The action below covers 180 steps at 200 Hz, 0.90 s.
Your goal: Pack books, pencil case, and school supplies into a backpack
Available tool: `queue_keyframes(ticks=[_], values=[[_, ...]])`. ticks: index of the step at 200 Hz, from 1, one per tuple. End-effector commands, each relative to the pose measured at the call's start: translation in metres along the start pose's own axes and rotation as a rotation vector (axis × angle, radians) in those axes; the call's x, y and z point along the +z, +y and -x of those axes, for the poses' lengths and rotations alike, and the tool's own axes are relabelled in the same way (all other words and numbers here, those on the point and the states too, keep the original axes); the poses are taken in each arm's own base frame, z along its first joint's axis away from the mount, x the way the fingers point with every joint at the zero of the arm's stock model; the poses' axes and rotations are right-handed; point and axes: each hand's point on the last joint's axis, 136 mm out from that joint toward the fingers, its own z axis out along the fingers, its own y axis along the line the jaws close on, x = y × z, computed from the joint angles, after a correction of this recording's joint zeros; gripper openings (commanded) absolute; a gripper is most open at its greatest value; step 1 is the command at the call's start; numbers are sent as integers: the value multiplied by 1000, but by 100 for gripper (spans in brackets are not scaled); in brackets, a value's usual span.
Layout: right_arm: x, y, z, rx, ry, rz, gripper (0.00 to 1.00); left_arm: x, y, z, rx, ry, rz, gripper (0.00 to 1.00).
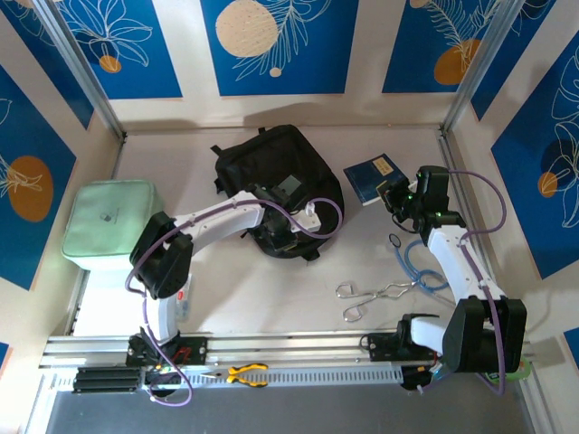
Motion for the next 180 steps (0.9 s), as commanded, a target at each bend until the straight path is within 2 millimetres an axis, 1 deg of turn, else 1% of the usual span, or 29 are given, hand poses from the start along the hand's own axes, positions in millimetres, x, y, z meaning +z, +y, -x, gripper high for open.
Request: queue_keyframes(ticks=[1,21,48,74,98,114,130,152,168,180], values=[[-5,2,0,-5,1,21,0,-10,-2,2,14,-2,0,8],[-9,2,3,-5,-14,19,0,-16,0,5,10,-25,12,5],[-21,-4,9,-10,-44,1,0,-34,7,11,-2,-75,48,3],[-32,-13,10,-18,-63,-26,0,-59,22,17,-48,-168,97,3],[-39,-13,4,-31,-47,-14,0,-88,41,24,-127,-304,149,3],[-40,-9,-6,-40,-7,14,0,-108,53,30,-186,-413,178,5],[-38,-4,-21,-58,44,36,0,-126,60,35,-222,-510,200,6],[-31,-7,-42,-100,85,11,0,-150,67,45,-240,-613,243,5],[-27,-9,-56,-110,111,-3,0,-161,71,50,-247,-659,269,5],[-27,-7,-64,-121,119,4,0,-164,74,53,-250,-674,282,5]])
